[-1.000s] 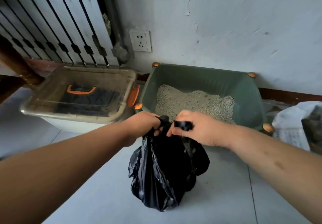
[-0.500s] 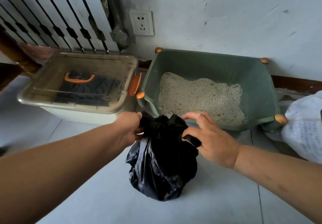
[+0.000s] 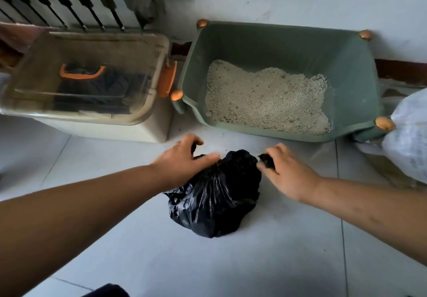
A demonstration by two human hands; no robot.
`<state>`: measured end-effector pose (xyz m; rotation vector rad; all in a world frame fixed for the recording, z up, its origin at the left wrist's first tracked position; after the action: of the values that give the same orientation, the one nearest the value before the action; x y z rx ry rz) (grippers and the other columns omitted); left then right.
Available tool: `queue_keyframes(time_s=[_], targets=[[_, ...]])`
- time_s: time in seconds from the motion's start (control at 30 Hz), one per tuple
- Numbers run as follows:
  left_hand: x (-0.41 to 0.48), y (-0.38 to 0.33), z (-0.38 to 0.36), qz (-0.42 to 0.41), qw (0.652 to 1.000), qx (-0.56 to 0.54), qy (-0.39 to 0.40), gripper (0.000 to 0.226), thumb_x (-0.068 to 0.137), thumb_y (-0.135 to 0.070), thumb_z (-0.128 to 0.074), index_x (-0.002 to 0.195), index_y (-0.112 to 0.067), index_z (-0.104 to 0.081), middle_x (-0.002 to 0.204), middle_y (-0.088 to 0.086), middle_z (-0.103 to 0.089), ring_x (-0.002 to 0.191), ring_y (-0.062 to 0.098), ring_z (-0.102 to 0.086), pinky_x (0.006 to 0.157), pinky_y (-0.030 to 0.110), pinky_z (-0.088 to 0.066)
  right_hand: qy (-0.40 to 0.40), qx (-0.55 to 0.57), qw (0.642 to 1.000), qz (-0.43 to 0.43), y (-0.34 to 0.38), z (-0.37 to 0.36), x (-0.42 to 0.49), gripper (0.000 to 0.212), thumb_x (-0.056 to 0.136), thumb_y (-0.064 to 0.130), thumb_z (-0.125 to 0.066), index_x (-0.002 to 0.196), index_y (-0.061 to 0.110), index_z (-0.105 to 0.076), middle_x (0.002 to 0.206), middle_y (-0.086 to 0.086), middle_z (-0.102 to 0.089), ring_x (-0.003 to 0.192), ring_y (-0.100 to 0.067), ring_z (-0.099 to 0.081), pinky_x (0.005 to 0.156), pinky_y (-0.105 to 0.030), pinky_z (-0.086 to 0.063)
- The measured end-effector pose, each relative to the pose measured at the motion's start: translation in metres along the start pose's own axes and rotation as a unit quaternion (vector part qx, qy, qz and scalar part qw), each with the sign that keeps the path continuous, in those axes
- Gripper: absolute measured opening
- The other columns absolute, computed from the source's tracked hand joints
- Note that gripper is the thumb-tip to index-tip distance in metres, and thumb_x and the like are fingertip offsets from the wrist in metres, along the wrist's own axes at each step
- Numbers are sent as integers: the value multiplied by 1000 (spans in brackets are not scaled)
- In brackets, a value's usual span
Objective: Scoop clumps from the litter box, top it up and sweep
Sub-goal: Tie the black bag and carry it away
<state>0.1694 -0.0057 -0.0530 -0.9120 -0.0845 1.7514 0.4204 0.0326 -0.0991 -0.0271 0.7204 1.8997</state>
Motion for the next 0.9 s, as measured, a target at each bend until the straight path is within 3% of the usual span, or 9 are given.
queue_keyframes(time_s=[0.07, 0.13, 0.2, 0.3, 0.4, 0.53, 0.7, 0.8, 0.9], targets=[[-6, -11, -7, -82, 983, 150, 73, 102, 68, -80, -65, 151, -42, -19, 142, -1, -39, 126, 23, -48, 102, 41, -43, 31, 80, 996, 11, 8, -4, 0, 65, 85, 63, -46, 134, 22, -35, 135, 0, -33, 120, -16, -49, 104, -34, -39], [-6, -13, -20, -136, 949, 276, 75, 121, 63, -80, -68, 155, -41, -2, 148, -1, -30, 134, 24, -39, 108, 41, -40, 105, 132, 985, 44, 18, -8, 0, 102, 66, 83, -44, 147, 27, -16, 146, 3, -23, 132, -13, -37, 110, -33, -35], [5, -10, -33, -160, 922, 348, 52, 118, 69, -76, -66, 158, -33, -1, 150, 2, -32, 134, 27, -35, 111, 43, -34, 177, 142, 972, 63, 25, -16, 2, 123, 54, 90, -49, 151, 34, 1, 153, 9, -12, 141, -12, -22, 115, -35, -29], [23, -4, -45, -159, 907, 388, 45, 99, 84, -54, -60, 159, -26, -3, 148, 3, -41, 136, 29, -35, 113, 43, -30, 223, 66, 970, 65, 29, -34, 7, 130, 56, 82, -64, 149, 37, 15, 158, 15, 1, 145, -9, -5, 117, -35, -21], [37, 7, -56, -97, 927, 351, 92, 89, 91, -34, -57, 159, -26, -1, 142, 6, -47, 130, 30, -48, 104, 43, -42, 177, 3, 982, 62, 31, -51, 14, 117, 73, 66, -65, 151, 30, 14, 157, 7, -3, 145, -14, -7, 115, -28, -16], [40, 14, -63, -66, 953, 286, 74, 71, 93, -25, -54, 154, -29, -19, 133, 2, -52, 121, 26, -55, 93, 39, -51, 81, 5, 996, 41, 30, -65, 20, 87, 85, 52, -60, 153, 25, -11, 144, 2, -23, 133, -18, -24, 111, -25, -28], [25, 9, -72, -41, 966, 249, 52, 55, 94, -20, -51, 146, -29, -33, 124, 1, -57, 110, 26, -61, 80, 34, -48, 32, 56, 998, -2, 32, -80, 10, 55, 85, 33, -61, 138, 24, -47, 125, -3, -44, 115, -22, -41, 91, -29, -44], [17, 2, -69, -9, 982, 190, 19, 51, 95, -19, -48, 143, -35, -38, 124, 2, -59, 105, 29, -62, 77, 33, -43, 16, 96, 995, -39, 35, -77, 8, 42, 86, 28, -60, 128, 24, -56, 117, -1, -48, 111, -21, -46, 81, -24, -41], [4, -11, -59, 35, 994, 105, 21, 61, 92, -11, -44, 144, -42, -38, 124, 2, -61, 100, 29, -58, 79, 34, -42, 40, 146, 986, -77, 43, -65, 4, 35, 87, 27, -57, 121, 23, -58, 104, 3, -46, 101, -20, -52, 75, -24, -38]])
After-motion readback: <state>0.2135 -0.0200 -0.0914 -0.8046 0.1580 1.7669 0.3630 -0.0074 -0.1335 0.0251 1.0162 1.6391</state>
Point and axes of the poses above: each hand's wrist, its own x-axis towards the middle knuckle, its own z-axis out of the back of the hand, y = z × x, the point moved 2 cm from there along x, towards the middle knuckle
